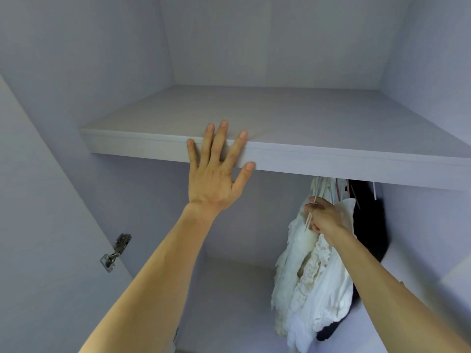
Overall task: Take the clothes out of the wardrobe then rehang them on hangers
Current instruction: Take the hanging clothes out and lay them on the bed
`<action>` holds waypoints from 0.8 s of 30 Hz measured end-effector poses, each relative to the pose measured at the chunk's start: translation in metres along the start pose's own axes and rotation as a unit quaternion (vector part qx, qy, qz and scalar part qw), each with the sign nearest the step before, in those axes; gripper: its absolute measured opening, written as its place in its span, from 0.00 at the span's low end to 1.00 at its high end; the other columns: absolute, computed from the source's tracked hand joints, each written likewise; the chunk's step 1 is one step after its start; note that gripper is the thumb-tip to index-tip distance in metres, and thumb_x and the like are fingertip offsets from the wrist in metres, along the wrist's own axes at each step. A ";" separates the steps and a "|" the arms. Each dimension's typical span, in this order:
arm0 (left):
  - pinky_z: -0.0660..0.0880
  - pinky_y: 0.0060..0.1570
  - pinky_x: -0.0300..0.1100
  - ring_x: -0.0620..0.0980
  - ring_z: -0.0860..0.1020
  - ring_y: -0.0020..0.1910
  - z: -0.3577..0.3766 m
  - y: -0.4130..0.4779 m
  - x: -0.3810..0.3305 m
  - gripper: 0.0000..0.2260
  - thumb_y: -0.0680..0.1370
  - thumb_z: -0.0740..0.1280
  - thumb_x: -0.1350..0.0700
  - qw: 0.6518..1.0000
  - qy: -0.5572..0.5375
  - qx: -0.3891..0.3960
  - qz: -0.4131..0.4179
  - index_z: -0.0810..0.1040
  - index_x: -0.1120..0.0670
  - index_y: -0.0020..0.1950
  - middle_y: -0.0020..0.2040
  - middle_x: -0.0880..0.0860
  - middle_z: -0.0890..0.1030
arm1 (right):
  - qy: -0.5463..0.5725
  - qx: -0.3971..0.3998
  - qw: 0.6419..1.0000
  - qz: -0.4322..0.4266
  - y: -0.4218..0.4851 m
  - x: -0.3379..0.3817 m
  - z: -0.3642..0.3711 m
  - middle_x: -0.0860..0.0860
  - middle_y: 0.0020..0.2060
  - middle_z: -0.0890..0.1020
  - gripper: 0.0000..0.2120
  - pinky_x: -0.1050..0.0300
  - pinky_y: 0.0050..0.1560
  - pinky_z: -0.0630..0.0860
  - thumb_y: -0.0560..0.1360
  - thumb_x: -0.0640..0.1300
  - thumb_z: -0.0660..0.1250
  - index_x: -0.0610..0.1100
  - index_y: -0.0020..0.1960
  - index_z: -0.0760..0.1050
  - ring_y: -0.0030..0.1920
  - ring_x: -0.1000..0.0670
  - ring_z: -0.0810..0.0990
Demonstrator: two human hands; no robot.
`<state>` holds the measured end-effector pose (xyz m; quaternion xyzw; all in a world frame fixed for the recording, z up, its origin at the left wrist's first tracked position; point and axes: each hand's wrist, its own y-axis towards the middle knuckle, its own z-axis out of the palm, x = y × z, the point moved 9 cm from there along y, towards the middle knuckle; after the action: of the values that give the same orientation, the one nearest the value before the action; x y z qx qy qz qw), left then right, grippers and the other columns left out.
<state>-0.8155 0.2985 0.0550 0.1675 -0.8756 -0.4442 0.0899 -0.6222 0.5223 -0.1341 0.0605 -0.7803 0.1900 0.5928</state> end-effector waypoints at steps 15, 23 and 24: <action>0.35 0.75 0.61 0.51 0.34 0.79 0.000 -0.001 0.000 0.29 0.83 0.48 0.35 0.999 0.009 0.046 -0.002 0.39 0.40 0.80 0.82 0.50 0.42 | -0.021 0.152 0.985 -0.075 -0.095 0.021 0.017 0.62 0.53 0.84 0.09 0.70 0.29 0.69 0.81 0.46 0.65 0.56 0.60 0.79 0.34 0.65 0.75; 0.46 0.77 0.59 0.51 0.42 0.81 -0.031 -0.022 0.012 0.29 0.83 0.54 0.43 0.993 -0.044 0.111 0.016 0.45 0.42 0.82 0.83 0.50 0.44 | -0.099 0.253 0.959 -0.078 -0.168 -0.016 0.046 0.60 0.51 0.85 0.11 0.73 0.30 0.70 0.82 0.42 0.62 0.52 0.61 0.78 0.36 0.68 0.79; 0.46 0.77 0.58 0.51 0.44 0.81 -0.035 -0.033 0.017 0.30 0.83 0.56 0.44 0.991 -0.066 0.116 -0.007 0.47 0.42 0.82 0.82 0.50 0.44 | -0.109 0.271 0.953 -0.079 -0.176 -0.020 0.050 0.60 0.51 0.85 0.11 0.73 0.33 0.72 0.83 0.41 0.62 0.52 0.62 0.78 0.43 0.68 0.81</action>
<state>-0.8138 0.2480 0.0486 0.1530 -0.9242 -0.3499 0.0087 -0.6055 0.3390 -0.1248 0.3009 -0.7521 0.3392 0.4782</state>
